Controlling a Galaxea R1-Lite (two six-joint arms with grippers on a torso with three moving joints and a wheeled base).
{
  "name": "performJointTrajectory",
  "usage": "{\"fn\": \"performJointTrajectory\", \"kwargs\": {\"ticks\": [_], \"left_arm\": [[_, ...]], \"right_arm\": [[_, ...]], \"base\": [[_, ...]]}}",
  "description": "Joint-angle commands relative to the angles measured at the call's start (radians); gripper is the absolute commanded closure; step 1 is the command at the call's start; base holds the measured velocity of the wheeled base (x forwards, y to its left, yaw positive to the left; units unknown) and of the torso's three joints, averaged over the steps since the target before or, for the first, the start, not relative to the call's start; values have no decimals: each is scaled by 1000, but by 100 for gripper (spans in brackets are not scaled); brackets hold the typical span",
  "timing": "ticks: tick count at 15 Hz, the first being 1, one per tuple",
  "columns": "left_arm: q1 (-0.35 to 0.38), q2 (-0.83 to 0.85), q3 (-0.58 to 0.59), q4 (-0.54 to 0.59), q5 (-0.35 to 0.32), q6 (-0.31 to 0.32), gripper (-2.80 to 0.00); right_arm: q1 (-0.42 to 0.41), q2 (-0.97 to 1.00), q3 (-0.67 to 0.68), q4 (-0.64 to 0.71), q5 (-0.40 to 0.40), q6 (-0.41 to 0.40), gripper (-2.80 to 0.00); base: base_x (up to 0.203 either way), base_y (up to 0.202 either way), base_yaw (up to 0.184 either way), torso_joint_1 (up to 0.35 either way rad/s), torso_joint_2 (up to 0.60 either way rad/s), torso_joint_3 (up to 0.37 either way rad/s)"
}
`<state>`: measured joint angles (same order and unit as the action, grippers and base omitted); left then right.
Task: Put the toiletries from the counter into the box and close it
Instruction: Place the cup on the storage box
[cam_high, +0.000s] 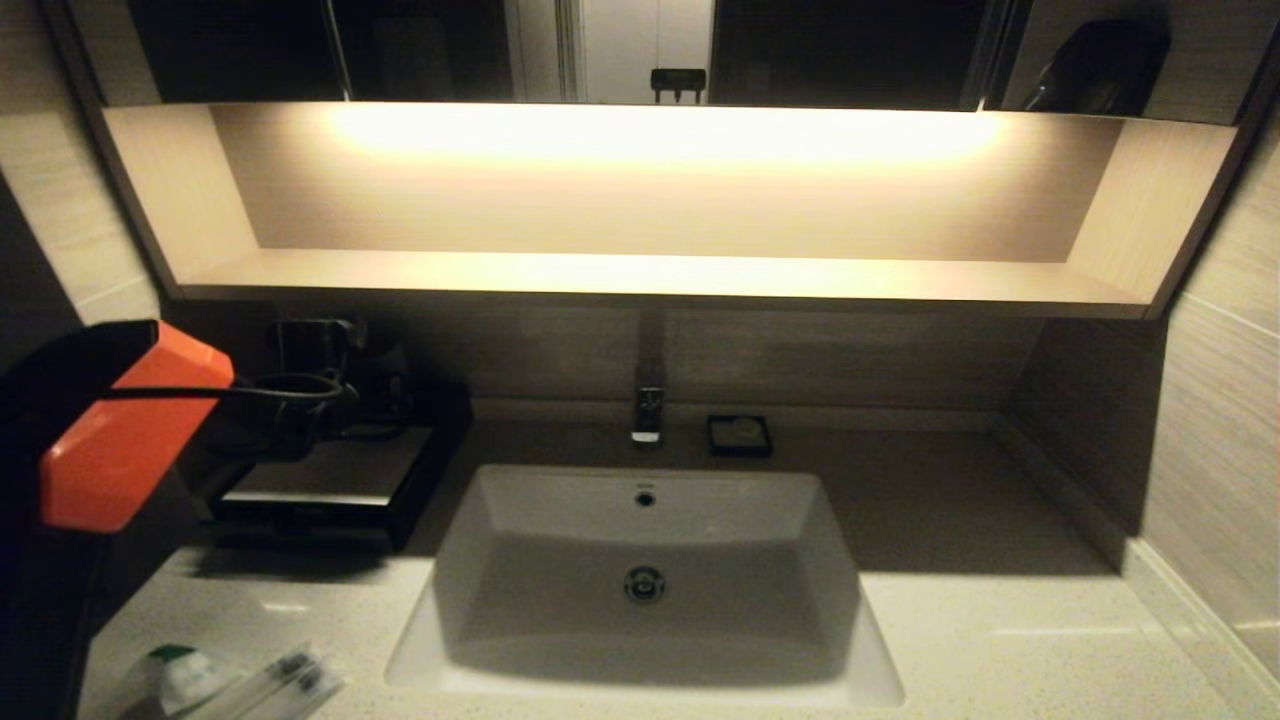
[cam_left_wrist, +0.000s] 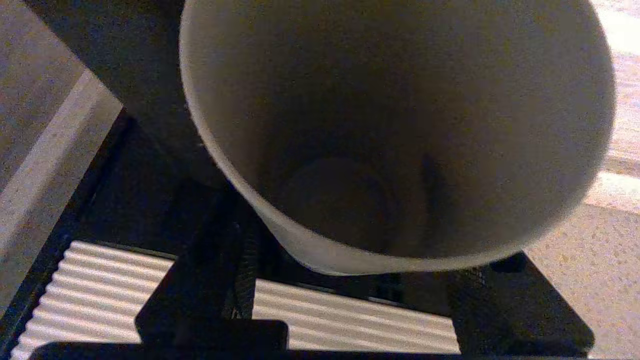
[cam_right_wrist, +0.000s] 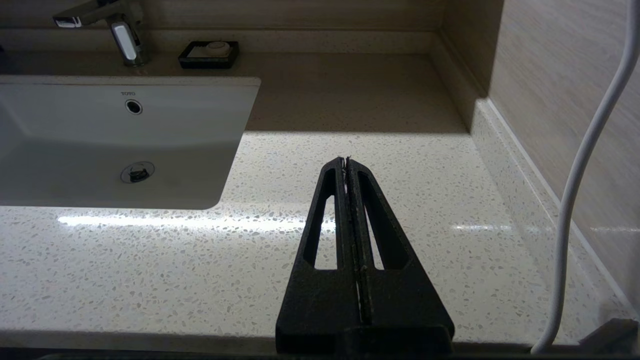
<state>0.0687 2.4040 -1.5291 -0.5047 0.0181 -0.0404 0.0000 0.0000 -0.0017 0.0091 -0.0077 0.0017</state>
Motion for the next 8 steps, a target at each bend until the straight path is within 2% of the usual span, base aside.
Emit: {"fn": "performJointTrajectory", "kwargs": {"ticks": [1, 8], "left_arm": [[1, 10, -16, -5, 3, -1, 0], [0, 12, -19, -5, 6, -4, 0]], "right_arm": [[0, 0, 0, 0, 0, 0, 0], [0, 0, 0, 0, 0, 0, 0]], "base": [[0, 0, 0, 0, 0, 0], [0, 0, 0, 0, 0, 0]]}}
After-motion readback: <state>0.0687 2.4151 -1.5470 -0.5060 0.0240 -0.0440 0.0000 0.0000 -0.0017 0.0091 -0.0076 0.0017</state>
